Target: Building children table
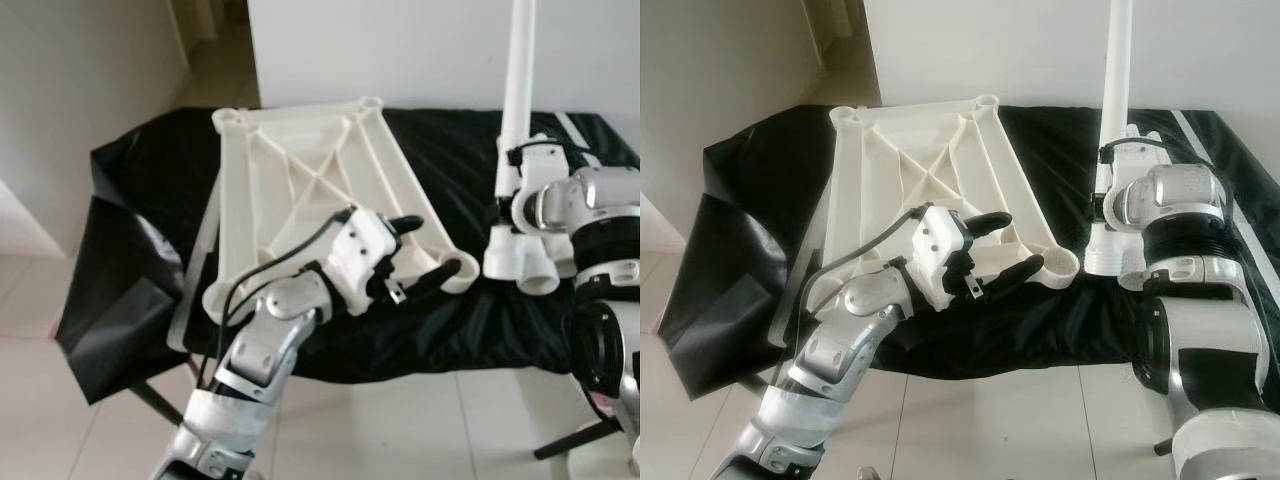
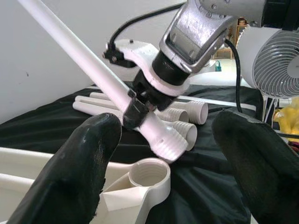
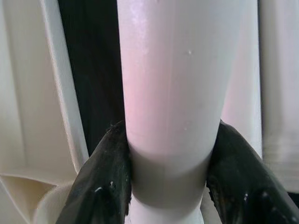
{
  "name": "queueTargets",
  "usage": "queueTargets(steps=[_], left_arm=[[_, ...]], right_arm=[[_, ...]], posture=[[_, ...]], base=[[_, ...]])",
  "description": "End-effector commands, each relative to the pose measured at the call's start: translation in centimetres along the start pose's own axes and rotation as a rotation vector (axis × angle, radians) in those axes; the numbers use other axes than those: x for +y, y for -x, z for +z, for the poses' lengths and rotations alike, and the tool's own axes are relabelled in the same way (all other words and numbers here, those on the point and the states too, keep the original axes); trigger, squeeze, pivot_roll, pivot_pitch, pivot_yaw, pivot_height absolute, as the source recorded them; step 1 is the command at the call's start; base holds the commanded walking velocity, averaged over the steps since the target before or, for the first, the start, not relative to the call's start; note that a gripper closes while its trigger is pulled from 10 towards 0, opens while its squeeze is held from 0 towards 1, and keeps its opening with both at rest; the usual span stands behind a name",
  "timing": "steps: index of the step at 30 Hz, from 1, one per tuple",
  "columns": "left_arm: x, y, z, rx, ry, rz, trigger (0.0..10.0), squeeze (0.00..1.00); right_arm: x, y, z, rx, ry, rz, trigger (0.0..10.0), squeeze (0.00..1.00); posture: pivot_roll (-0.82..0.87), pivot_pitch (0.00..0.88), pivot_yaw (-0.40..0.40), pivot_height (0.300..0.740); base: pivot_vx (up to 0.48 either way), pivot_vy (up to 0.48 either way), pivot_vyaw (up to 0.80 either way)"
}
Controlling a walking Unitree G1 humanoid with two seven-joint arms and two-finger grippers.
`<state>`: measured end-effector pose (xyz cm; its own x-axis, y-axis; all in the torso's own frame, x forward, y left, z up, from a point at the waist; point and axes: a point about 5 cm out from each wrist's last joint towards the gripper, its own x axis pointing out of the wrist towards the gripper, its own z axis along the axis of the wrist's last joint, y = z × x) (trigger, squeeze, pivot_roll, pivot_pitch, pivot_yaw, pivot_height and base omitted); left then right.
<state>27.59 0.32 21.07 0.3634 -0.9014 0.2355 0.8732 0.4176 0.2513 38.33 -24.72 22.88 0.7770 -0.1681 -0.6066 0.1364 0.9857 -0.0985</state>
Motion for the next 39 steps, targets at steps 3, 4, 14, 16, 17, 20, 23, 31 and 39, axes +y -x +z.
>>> queueTargets(steps=[3, 4, 14, 16, 17, 20, 23, 31, 39], left_arm=[[0.2, 0.1, 0.0, -0.003, -0.006, 0.052, 10.0, 0.0], [0.2, 0.1, 0.0, -0.004, -0.005, 0.054, 10.0, 0.0], [0.0, 0.1, 0.1, -0.006, -0.005, 0.056, 10.0, 0.0], [0.0, 0.1, 0.1, -0.008, -0.003, 0.056, 10.0, 0.0], [-0.1, 0.0, 0.1, -0.009, -0.001, 0.056, 10.0, 0.0], [-0.3, 0.0, 0.1, -0.011, 0.005, 0.053, 10.0, 0.0], [-0.4, -0.1, 0.1, -0.011, 0.007, 0.051, 10.0, 0.0], [-0.5, 0.0, 0.1, -0.012, 0.012, 0.053, 10.0, 0.0], [-0.2, 0.3, 0.1, -0.005, 0.011, 0.065, 10.0, 0.0]], right_arm=[[0.1, -0.3, -0.3, 0.019, -0.024, 0.01, 10.0, 0.0], [0.0, -0.5, -0.5, 0.027, -0.026, 0.006, 10.0, 0.0], [-0.4, -1.2, -1.6, 0.064, -0.046, 0.027, 10.0, 0.5], [-0.5, -1.3, -1.7, 0.064, -0.043, 0.017, 10.0, 0.5], [-0.5, -1.4, -1.9, 0.064, -0.047, 0.02, 10.0, 1.0], [-0.5, -1.6, -1.9, 0.03, -0.058, 0.036, 10.0, 1.0], [-0.5, -1.7, -1.6, -0.003, -0.047, 0.04, 10.0, 1.0], [0.1, -1.0, 0.4, -0.3, -0.026, 0.137, 10.0, 0.25], [-0.9, -0.1, -1.1, -0.577, -0.198, 0.186, 10.0, 0.0]], posture=[[-0.09, 0.015, -0.031, 0.74], [-0.09, 0.014, -0.032, 0.74], [-0.09, 0.021, -0.033, 0.74], [-0.09, 0.021, -0.032, 0.74], [-0.09, 0.023, -0.031, 0.74], [-0.09, 0.024, -0.03, 0.74], [-0.09, 0.026, -0.031, 0.74], [-0.08, 0.033, -0.031, 0.74], [-0.08, 0.049, -0.022, 0.74]], base=[[0.0, 0.0, 0.0], [0.0, 0.0, 0.0], [0.0, 0.0, 0.0], [0.0, 0.0, 0.0], [0.0, 0.0, 0.0], [0.0, 0.0, 0.0], [0.0, 0.0, 0.0], [0.0, 0.0, 0.0], [0.0, 0.0, 0.0]])
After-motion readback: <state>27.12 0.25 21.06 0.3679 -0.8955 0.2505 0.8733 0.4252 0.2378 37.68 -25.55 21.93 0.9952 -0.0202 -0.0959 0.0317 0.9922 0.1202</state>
